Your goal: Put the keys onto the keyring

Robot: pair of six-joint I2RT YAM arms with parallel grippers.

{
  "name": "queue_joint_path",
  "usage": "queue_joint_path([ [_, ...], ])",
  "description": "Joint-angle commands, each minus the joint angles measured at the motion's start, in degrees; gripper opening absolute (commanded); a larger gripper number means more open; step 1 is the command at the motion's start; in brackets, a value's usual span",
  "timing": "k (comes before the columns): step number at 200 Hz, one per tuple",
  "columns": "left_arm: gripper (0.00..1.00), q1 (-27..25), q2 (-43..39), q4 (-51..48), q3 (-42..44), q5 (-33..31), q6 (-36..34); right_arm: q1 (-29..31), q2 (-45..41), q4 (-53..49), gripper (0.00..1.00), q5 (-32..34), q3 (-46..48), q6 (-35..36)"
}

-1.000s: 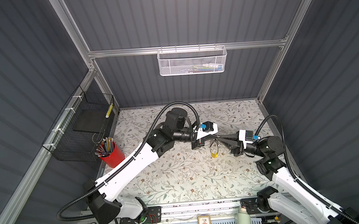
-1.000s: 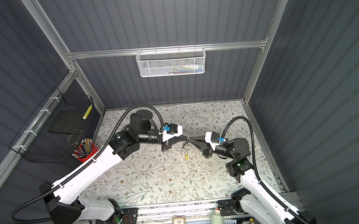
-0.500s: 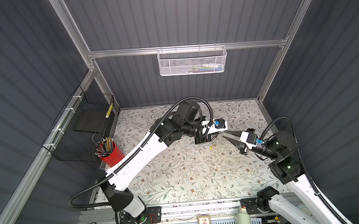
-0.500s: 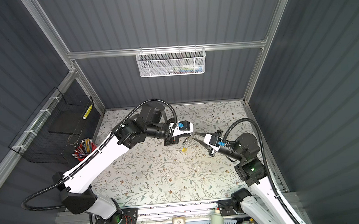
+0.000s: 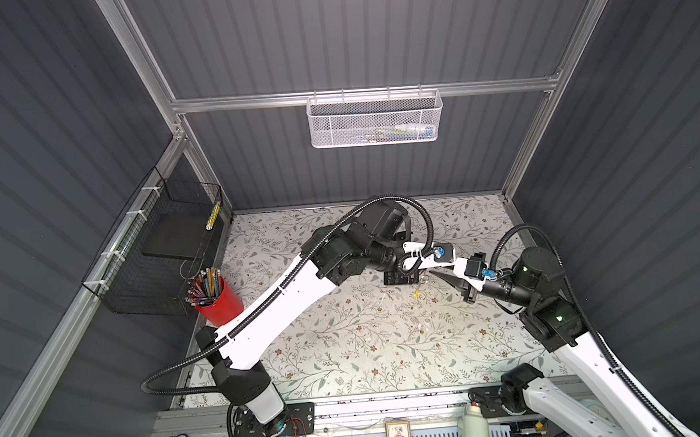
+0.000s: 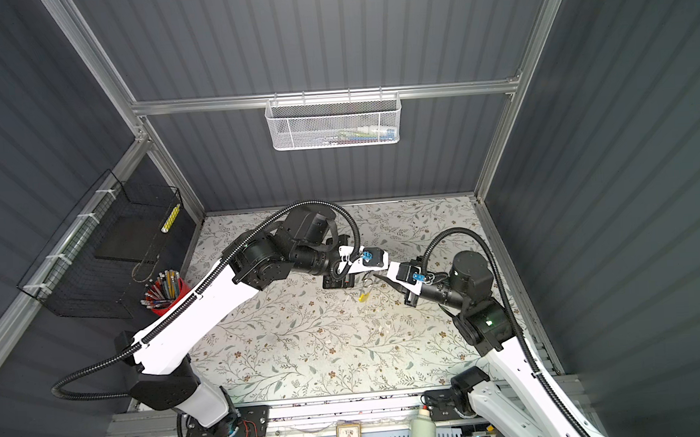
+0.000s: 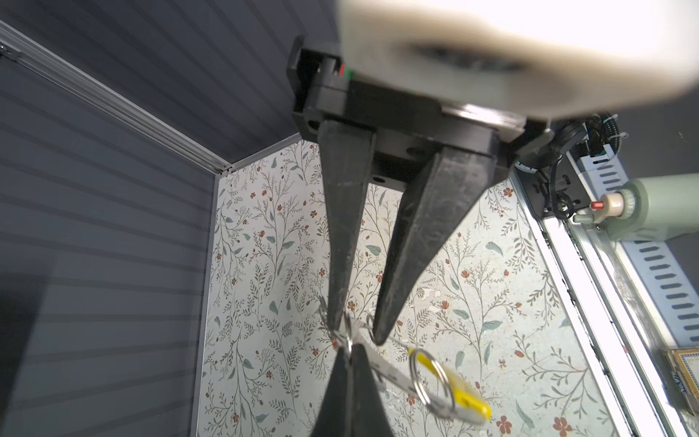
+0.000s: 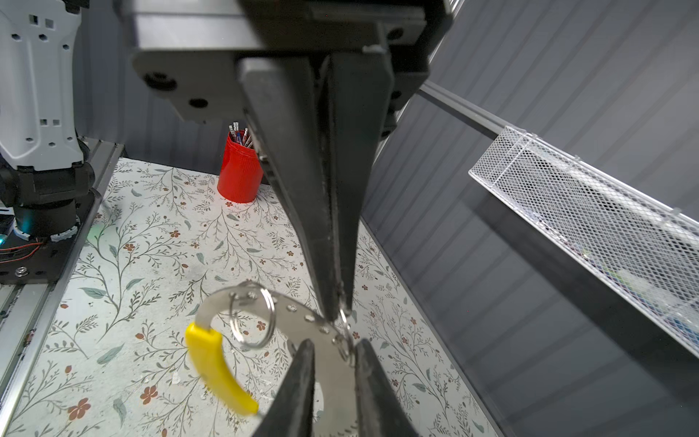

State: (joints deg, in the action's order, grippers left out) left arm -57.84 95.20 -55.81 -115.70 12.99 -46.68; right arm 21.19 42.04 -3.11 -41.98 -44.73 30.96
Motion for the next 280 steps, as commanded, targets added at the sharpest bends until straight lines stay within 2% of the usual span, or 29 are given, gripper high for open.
queue_joint_path([
  [1,0.00,-0.86,1.21,-3.98,-2.48,-2.46,-2.07,0.21,-0.60,1.26,0.23,0.30,-0.01,-0.99],
  [44,0.00,-1.90,2.28,-5.08,-4.30,-3.76,-2.91,0.23,-0.67,2.45,0.23,-0.03,0.52,-1.99],
  [75,0.00,-2.40,2.62,-5.43,-5.38,-3.93,-3.41,0.25,-0.29,2.81,0.16,-0.68,0.61,-2.35],
  [108,0.00,-2.71,2.79,-5.58,-5.49,-4.19,-3.51,0.22,-0.47,4.13,0.00,-1.39,0.87,-2.86],
  [131,0.00,-2.71,2.08,-3.24,-4.34,-5.54,-2.51,0.25,-0.43,4.31,0.00,-1.53,1.05,-3.18],
  [135,0.00,-2.71,1.59,-2.67,-3.61,-5.96,-2.17,0.19,-0.53,4.46,0.00,-1.54,1.13,-3.31],
  [143,0.12,-2.72,0.17,1.43,-1.06,-7.24,-1.10,0.24,-0.63,4.92,0.00,-1.58,1.38,-3.85],
  [165,0.35,-2.39,-6.08,12.69,9.15,-11.01,1.43,0.20,-0.97,8.55,0.00,-1.36,3.15,-6.37],
  [175,0.41,-1.53,-9.01,17.15,13.15,-10.97,3.67,0.22,-1.00,11.05,0.00,-1.28,4.12,-7.89],
  [222,0.45,4.66,-18.62,32.79,29.48,-4.10,17.57,0.12,0.56,24.49,0.00,-1.68,7.40,-16.37],
  [254,0.43,5.38,-20.83,40.02,38.36,1.03,25.44,0.15,1.94,31.49,0.00,-1.33,8.23,-20.78],
  [280,0.43,5.61,-21.36,44.67,42.22,4.22,29.66,0.12,2.67,33.67,0.00,-1.37,8.17,-22.39],
])
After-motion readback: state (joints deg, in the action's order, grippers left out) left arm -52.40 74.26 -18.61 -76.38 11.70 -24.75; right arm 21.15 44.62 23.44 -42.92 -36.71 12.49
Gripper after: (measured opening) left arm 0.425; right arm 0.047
